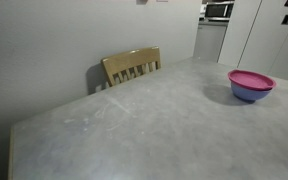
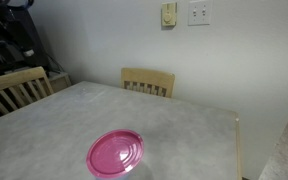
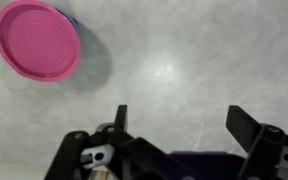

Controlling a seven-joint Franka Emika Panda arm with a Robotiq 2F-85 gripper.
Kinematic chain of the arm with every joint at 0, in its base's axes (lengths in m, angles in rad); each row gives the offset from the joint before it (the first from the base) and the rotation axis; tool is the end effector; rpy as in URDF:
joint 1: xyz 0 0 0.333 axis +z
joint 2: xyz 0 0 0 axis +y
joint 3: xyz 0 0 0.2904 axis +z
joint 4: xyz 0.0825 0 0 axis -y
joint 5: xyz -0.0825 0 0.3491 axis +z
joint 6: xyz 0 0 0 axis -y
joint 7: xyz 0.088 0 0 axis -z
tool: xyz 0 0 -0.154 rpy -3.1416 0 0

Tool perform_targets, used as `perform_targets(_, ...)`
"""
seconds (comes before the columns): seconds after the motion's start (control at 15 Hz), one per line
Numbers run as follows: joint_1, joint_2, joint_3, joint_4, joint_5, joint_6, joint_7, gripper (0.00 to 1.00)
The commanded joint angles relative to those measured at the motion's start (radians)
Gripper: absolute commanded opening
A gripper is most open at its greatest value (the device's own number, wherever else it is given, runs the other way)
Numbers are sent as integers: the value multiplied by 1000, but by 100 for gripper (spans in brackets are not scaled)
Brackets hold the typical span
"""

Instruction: Remove the lid from the bowl

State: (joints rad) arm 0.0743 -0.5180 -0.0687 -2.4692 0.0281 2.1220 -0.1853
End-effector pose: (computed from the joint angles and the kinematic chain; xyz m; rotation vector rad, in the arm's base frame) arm 0.3956 0.0047 0.4360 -3.0725 -0.2840 -0.2691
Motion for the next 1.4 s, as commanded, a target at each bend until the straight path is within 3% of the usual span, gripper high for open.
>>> perform_targets(0.0, -28, 144, -35, 53, 29, 61, -16, 100)
perform_targets(0.53, -63, 355, -74, 52, 132, 186, -13, 100)
perform_targets(0.6, -64, 309, -55, 43, 103, 161, -3, 100)
perform_targets(0.93, -65, 315, -48, 44, 104, 164, -2, 100)
perform_targets(1.33, -118, 361, -58, 27, 0, 250, 48, 100)
